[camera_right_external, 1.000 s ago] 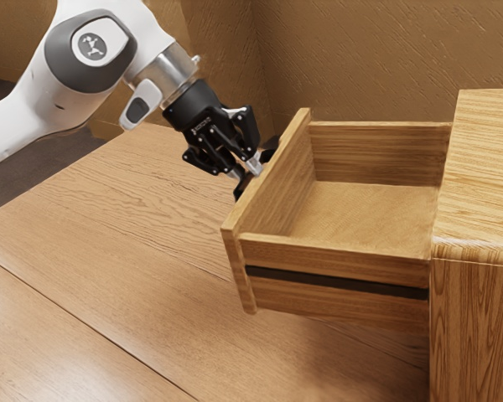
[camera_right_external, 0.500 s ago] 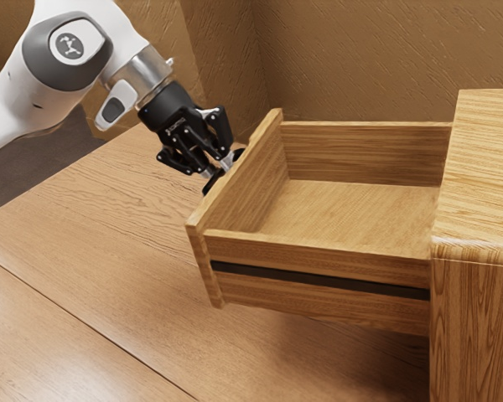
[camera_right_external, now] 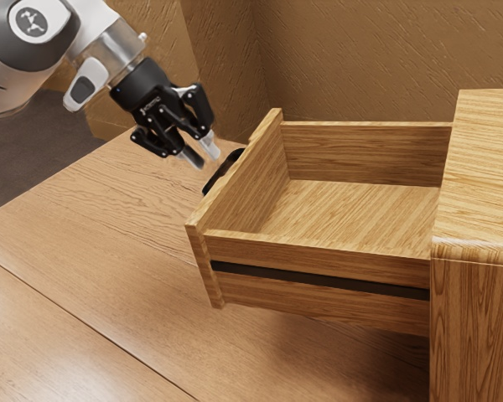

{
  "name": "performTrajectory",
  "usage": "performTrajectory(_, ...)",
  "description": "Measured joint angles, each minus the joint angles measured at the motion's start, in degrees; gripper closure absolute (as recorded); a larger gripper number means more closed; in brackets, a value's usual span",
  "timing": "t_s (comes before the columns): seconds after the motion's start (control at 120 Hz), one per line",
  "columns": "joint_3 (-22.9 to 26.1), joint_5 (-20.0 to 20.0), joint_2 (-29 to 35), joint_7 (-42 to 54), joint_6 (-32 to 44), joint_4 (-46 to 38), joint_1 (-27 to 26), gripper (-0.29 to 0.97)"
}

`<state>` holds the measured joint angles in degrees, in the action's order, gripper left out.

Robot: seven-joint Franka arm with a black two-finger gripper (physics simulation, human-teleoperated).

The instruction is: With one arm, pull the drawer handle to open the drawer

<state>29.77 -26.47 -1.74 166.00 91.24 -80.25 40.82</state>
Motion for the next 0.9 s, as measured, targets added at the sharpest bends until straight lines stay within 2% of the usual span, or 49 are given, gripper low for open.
performTrajectory(0.175, -0.3, 1.1, 2.2, -0.9, -1.1, 2.3, -0.4, 0.4)
performTrajectory(0.233, -0.7, 7.2, 2.1, -3.5, -1.3, 5.5, -1.6, 0.33)
performTrajectory(0.267, -2.7, 10.9, 2.1, -5.5, -1.4, 6.7, -4.1, 0.29)
performTrajectory(0.35, -14.0, 18.4, 2.2, -11.8, -1.8, 7.9, -16.7, 0.21)
performTrajectory(0.392, -17.5, 21.5, 2.2, -15.6, -2.3, 8.4, -20.9, 0.17)
performTrajectory(0.458, -19.6, 25.3, 1.6, -22.0, -3.9, 10.2, -24.1, 0.12)
performTrajectory(0.558, -20.1, 29.7, 0.6, -31.8, -6.2, 11.0, -26.3, 0.08)
performTrajectory(0.717, -20.2, 31.5, 0.3, -46.8, -8.3, 11.1, -29.3, 0.04)
performTrajectory(0.9, -20.4, 31.1, 0.2, -60.1, -9.9, 10.6, -32.9, 0.02)
